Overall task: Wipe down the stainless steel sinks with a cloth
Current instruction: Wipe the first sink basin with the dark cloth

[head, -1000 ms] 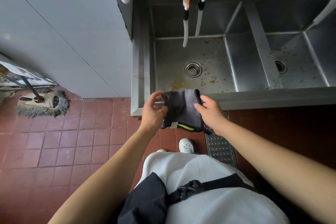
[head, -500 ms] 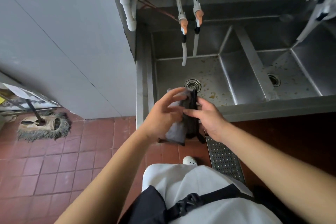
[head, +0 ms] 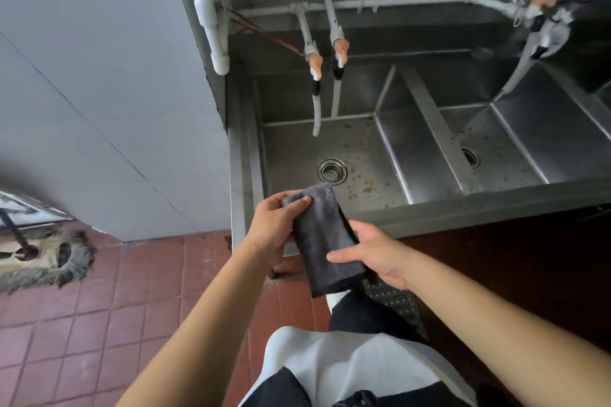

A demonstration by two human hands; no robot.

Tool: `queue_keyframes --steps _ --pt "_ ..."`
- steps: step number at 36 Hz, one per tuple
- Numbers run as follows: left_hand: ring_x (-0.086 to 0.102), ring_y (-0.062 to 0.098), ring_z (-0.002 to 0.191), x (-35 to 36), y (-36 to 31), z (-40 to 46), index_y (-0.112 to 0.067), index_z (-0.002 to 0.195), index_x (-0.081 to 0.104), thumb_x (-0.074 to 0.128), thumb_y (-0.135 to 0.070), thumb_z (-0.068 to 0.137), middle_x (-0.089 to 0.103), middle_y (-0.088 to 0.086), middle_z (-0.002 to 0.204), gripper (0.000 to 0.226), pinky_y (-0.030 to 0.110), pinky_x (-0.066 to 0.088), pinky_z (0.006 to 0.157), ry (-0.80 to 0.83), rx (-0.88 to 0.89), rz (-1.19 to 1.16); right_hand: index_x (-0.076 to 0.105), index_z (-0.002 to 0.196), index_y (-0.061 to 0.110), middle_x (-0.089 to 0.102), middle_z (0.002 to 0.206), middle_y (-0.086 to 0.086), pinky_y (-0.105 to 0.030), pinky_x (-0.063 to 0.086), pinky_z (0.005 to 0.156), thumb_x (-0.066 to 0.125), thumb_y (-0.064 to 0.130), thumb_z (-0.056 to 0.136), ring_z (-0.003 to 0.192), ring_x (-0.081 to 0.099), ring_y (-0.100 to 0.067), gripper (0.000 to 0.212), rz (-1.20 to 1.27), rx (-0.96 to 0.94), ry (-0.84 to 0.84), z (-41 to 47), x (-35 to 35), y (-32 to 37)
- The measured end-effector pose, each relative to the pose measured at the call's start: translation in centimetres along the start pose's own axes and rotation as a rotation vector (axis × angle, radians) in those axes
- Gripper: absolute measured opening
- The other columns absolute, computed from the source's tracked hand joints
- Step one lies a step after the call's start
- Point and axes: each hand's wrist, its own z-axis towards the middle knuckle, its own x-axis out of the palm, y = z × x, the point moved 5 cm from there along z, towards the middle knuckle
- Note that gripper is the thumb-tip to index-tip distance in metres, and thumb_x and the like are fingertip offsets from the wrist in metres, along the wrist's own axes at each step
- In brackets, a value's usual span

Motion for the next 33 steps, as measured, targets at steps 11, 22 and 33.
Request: queue_keyframes --steps 11,22,33 --pt "0.063 0.042 0.113 -1.2 -1.2 6.8 -0.024 0.140 0.052 0.072 0.003 0.080 0.062 0.027 0.120 0.069 0.057 0.050 0.100 0.210 -0.130 -0.009 0.063 0.080 0.037 0.061 0.063 0.041 0.006 0.037 0.058 0.079 0.004 0.080 0.066 0.054 0.029 0.036 -0.317 -0.131 -0.038 8.0 -10.2 6.6" --pt "0.062 0.009 0.107 6.4 -2.0 18.8 -0.042 0.136 0.049 0.085 -0.032 0.072 0.064 -0.017 0.123 0.074 0.022 0.049 0.093 0.512 -0.273 1.122 0.073 0.094 0.020 0.072 0.083 0.006 -0.025 0.048 0.071 0.084 0.017 0.074 0.074 0.061 -0.005 0.023 -0.731 -0.117 0.189 19.6 -14.9 9.5" --pt "0.065 0.024 0.096 3.4 4.1 33.1 -0.008 0.111 0.069 0.071 -0.013 0.086 0.071 0.014 0.103 0.026 0.033 0.049 0.084 0.426 -0.373 1.241 0.067 0.111 0.032 0.071 0.104 0.008 -0.033 0.054 0.084 0.078 0.027 0.081 0.095 0.065 -0.014 0.032 -0.674 0.012 -0.056 31.1 -19.1 4.2"
